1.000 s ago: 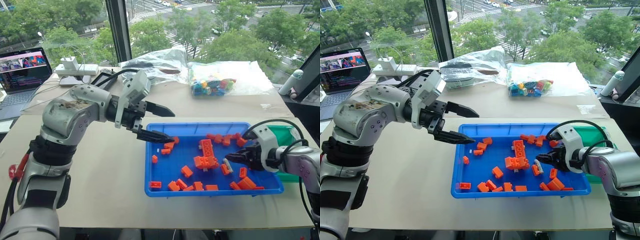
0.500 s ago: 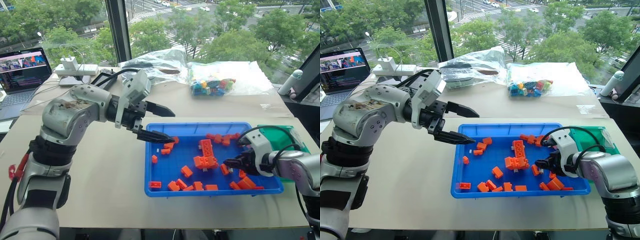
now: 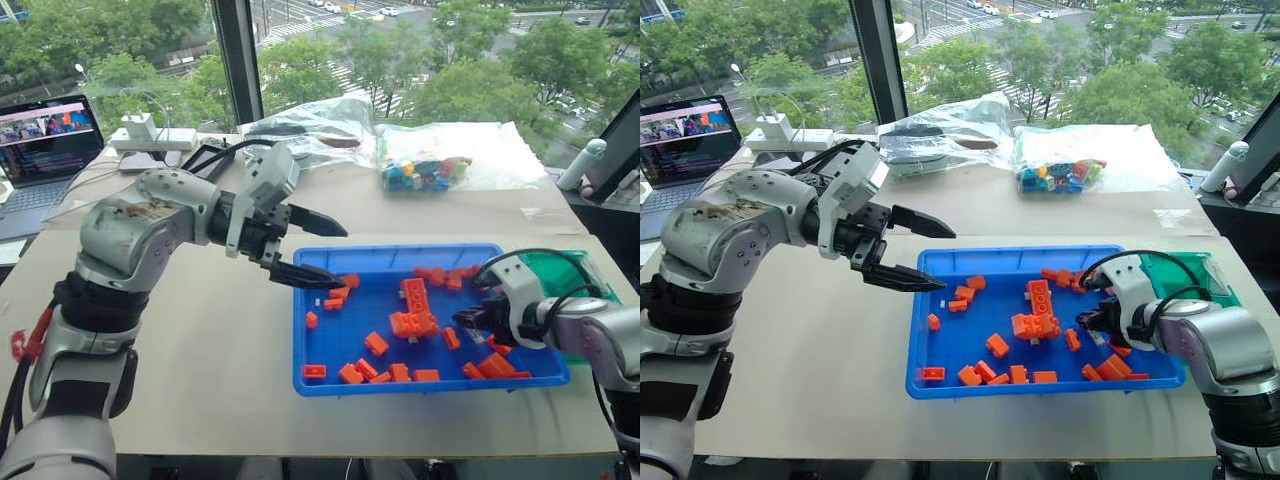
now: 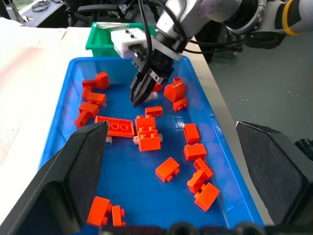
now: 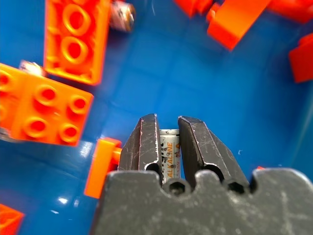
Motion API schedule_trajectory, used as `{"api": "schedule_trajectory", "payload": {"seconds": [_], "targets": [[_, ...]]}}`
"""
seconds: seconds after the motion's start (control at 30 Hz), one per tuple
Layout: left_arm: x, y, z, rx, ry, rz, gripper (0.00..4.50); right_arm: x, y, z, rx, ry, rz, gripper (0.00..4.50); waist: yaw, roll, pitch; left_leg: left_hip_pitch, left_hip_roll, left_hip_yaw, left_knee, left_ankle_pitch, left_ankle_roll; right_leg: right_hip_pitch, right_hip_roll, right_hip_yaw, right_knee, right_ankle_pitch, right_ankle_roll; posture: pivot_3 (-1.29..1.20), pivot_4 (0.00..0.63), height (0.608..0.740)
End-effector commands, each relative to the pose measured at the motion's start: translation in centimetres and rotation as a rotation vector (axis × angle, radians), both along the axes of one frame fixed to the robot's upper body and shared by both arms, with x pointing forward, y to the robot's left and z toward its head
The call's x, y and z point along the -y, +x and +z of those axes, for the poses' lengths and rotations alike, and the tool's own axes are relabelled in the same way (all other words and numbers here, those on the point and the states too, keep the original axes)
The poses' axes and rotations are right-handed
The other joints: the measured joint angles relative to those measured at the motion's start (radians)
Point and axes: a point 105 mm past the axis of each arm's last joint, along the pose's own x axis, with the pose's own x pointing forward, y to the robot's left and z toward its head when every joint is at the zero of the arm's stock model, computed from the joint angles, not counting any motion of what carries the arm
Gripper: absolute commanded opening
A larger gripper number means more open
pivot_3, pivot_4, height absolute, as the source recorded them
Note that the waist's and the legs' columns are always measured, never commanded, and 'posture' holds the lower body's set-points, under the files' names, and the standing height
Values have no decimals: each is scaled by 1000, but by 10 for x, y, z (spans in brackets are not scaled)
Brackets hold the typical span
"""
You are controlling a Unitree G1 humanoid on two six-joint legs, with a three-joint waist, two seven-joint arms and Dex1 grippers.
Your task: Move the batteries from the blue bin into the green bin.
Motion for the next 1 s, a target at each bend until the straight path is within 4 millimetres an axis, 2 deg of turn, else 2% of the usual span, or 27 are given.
{"api": "schedule_trajectory", "payload": {"seconds": [0.03, 0.2, 0.33, 0.43, 0.57, 0.73, 0.83, 1.0], "targets": [[-2, -3, 7, 20, -8, -32, 4500, 6, 0, 50, 144, 5, -2, 243, 1, 0, 0, 0, 0, 0, 0, 0, 0, 0, 0, 0, 0, 0, 0, 0, 150, 732], [2, -4, 8, 6, -19, -63, 4500, 59, -1, 97, 269, -169, -165, 243, 11, 0, 0, 0, -2, 0, 0, 0, 0, 0, -2, -1, 0, 0, 0, 0, 150, 732], [5, -5, 8, 1, -26, -83, 4500, 95, -11, 112, 282, -264, -274, 243, 9, 0, 0, 0, -2, 0, 0, 0, 0, 0, -2, 0, -3, 0, 0, 0, 150, 732], [6, -6, 9, -8, -29, -100, 4500, 116, -19, 101, 244, -267, -329, 243, 6, 0, 0, 0, -2, 1, 0, 0, 0, 0, -2, 0, -5, 0, 0, 0, 150, 732], [9, -7, 10, -22, -42, -122, 4500, 147, -25, 73, 204, -284, -419, 243, 3, 0, 0, 0, -1, 1, 0, 0, 0, 0, -1, 0, -5, 0, 0, 0, 150, 732], [11, -5, 11, -19, -52, -115, 4500, 153, -24, 48, 189, -243, -435, 243, 0, 1, 0, 0, -1, 1, 0, 0, 0, 0, -1, 1, -5, 0, 0, 0, 150, 732], [11, -3, 11, -8, -53, -101, 4500, 154, -18, 44, 221, -214, -445, 1776, 2, 1, 0, 0, -1, 1, 0, 0, 0, 0, -1, 1, -5, 0, 0, 0, 150, 732], [10, -4, 10, -14, -46, -94, 4500, 151, -17, 62, 251, -266, -414, 3329, 4, 1, 0, 0, -1, 1, 0, 0, 0, 0, -1, 1, -5, 0, 0, 0, 150, 732]]}}
